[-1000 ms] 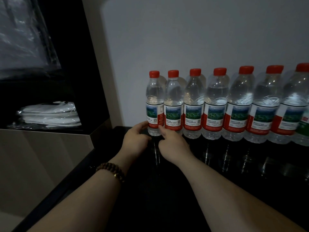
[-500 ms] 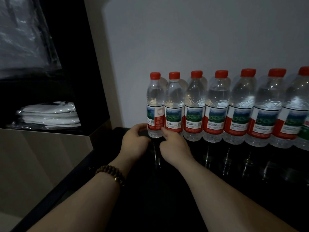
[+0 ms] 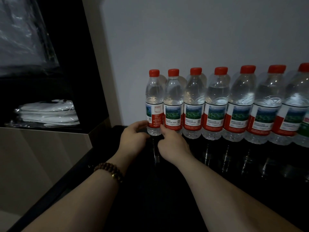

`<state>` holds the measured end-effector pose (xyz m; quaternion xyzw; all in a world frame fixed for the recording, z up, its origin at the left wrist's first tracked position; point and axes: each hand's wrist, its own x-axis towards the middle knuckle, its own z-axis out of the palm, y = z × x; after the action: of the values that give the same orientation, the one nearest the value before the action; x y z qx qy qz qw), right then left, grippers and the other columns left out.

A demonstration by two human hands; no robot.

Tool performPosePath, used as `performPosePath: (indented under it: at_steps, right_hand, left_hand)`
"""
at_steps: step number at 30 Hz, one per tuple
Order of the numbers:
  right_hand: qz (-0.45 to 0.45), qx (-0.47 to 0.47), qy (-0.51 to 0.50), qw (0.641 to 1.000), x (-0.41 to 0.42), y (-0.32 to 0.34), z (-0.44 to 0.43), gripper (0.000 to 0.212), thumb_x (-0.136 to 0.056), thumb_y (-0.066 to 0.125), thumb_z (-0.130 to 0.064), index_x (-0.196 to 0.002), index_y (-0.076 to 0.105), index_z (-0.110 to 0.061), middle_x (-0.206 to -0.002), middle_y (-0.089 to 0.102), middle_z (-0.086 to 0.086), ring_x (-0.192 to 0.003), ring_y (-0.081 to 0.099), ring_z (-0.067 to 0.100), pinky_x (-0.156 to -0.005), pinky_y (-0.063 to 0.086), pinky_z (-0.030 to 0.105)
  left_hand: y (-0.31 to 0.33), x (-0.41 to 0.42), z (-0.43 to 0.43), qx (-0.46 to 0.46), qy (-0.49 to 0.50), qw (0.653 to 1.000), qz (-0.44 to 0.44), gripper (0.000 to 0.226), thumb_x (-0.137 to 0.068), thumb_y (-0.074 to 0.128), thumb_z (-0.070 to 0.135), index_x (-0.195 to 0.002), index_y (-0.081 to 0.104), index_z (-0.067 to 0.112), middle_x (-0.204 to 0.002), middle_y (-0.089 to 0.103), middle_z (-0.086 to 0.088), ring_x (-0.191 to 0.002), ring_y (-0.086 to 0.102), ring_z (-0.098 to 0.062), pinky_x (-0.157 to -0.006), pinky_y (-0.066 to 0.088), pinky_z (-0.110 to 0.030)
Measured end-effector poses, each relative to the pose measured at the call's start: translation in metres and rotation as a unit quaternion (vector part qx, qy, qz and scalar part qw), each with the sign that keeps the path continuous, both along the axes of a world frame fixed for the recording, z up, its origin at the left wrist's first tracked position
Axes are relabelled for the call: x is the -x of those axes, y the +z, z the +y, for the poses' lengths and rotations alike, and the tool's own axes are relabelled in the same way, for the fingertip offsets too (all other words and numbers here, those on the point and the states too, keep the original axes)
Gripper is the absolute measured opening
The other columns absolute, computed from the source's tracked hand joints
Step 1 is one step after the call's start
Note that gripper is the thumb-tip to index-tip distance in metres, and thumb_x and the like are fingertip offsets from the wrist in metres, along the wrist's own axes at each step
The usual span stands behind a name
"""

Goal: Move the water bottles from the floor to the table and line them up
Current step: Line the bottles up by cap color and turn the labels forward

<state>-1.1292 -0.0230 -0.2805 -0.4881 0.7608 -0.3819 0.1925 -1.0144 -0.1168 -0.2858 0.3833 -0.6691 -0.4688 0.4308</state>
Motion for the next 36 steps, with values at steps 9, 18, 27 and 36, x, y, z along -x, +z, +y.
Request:
performPosePath:
  at_steps: [9, 18, 27, 36]
  right_hand:
    - [-0.022, 0.014, -0.009, 1.0, 0.0006, 0.0004, 0.0001, 0.08, -0.085, 0.048, -0.017, -0.156, 0.025, -0.044, -0.159, 0.041, -0.005, -0.141, 0.045, 0.026, -0.111, 0.043, 0.042]
    - [-0.002, 0.007, 0.001, 1.0, 0.0003, 0.0008, 0.0019, 0.08, -0.083, 0.047, -0.017, -0.155, 0.027, -0.046, -0.159, 0.041, -0.008, -0.143, 0.043, 0.025, -0.112, 0.042, 0.041]
    - [-0.005, -0.002, 0.005, 1.0, -0.0011, 0.0026, 0.0019, 0.083, -0.081, 0.047, -0.016, -0.155, 0.026, -0.049, -0.159, 0.041, -0.009, -0.142, 0.044, 0.026, -0.111, 0.043, 0.041]
    - [0.0, -0.013, 0.007, 1.0, -0.0022, 0.0051, 0.0033, 0.084, -0.081, 0.047, -0.017, -0.154, 0.023, -0.051, -0.161, 0.038, -0.008, -0.142, 0.042, 0.029, -0.11, 0.043, 0.042]
  left_hand:
    - [0.002, -0.0013, 0.0011, -0.011, -0.005, 1.0, 0.01, 0.06, -0.073, 0.064, -0.013, -0.124, 0.07, 0.019, -0.097, 0.073, 0.021, -0.099, 0.071, -0.005, -0.091, 0.059, -0.034]
    - [0.0041, -0.0003, 0.0004, 0.012, -0.03, 0.999, -0.035, 0.072, -0.074, 0.06, -0.017, -0.137, 0.062, 0.016, -0.1, 0.064, 0.029, -0.091, 0.064, 0.013, -0.082, 0.054, -0.012]
    - [0.0029, -0.0003, -0.003, -0.008, -0.064, 0.998, -0.025, 0.08, -0.072, 0.057, -0.023, -0.143, 0.055, 0.014, -0.116, 0.067, 0.014, -0.1, 0.064, 0.007, -0.078, 0.052, -0.01]
    - [0.0066, -0.0015, 0.0025, -0.012, -0.04, 0.999, -0.027, 0.076, -0.074, 0.057, -0.024, -0.14, 0.057, 0.014, -0.109, 0.066, 0.017, -0.084, 0.066, 0.011, -0.077, 0.056, -0.015]
